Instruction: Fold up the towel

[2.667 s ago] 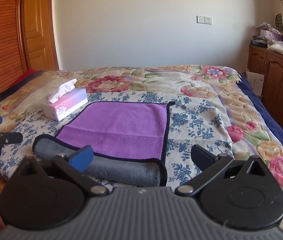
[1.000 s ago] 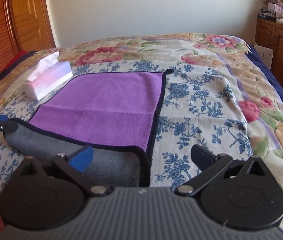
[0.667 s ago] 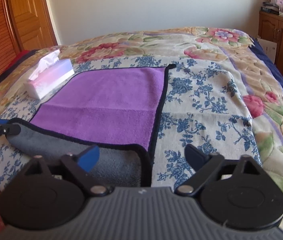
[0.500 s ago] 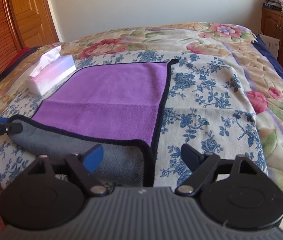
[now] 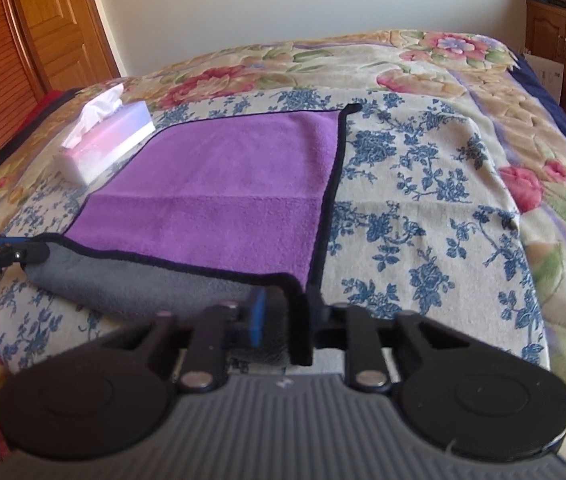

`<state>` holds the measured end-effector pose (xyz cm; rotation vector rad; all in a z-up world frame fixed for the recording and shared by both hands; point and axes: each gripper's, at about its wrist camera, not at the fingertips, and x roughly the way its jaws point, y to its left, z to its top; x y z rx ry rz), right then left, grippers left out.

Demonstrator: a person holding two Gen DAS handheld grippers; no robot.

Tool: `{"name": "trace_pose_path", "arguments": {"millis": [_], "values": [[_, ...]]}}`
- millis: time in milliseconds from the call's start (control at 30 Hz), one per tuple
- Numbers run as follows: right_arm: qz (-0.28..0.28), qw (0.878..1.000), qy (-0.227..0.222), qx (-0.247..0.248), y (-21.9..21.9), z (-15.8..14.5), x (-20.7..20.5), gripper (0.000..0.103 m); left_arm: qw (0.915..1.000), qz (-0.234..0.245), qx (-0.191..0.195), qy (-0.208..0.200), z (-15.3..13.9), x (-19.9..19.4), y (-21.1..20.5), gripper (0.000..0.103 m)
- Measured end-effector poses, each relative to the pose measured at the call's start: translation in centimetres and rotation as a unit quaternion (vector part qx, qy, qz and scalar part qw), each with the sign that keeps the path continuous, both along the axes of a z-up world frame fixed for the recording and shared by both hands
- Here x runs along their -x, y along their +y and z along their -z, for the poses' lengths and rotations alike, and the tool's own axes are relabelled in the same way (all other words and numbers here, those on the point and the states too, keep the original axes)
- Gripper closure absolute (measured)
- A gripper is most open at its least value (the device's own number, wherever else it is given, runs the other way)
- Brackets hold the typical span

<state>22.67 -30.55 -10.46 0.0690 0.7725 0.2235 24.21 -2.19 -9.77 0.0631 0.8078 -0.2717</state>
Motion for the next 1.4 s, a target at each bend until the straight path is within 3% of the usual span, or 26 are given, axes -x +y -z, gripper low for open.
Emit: {"name": "trace_pose_path", "arguments": {"millis": [67, 267, 533, 900, 1400], "values": [[0.000, 1.000, -0.004, 0.002, 0.0, -0.2, 0.1, 0.093, 1.0000, 0.005, 0.001, 0.000, -0.1, 0.1, -0.1, 0.095], [-0.002, 1.000, -0.020, 0.002, -0.1, -1.0, 0.2, 0.099, 0.9998, 0.014, 0.007, -0.013, -1.0, 0.5, -0.4, 0.097], [-0.009, 0.999, -0.040, 0.004, 0.3, -2.0, 0.4, 0.100, 0.9994, 0.011, 0.017, -0.027, -2.6, 0.6, -0.1, 0.097], [-0.022, 0.997, -0.078, 0.007, 0.7, -4.5, -0.4, 0.100, 0.9987, 0.024, 0.001, -0.045, -4.6, 0.1, -1.0, 0.097], [-0.030, 0.994, -0.105, 0.006, 0.2, -6.3, -3.0, 0.100, 0.9982, 0.019, 0.005, -0.057, -7.2, -3.2, -0.8, 0.097]]}}
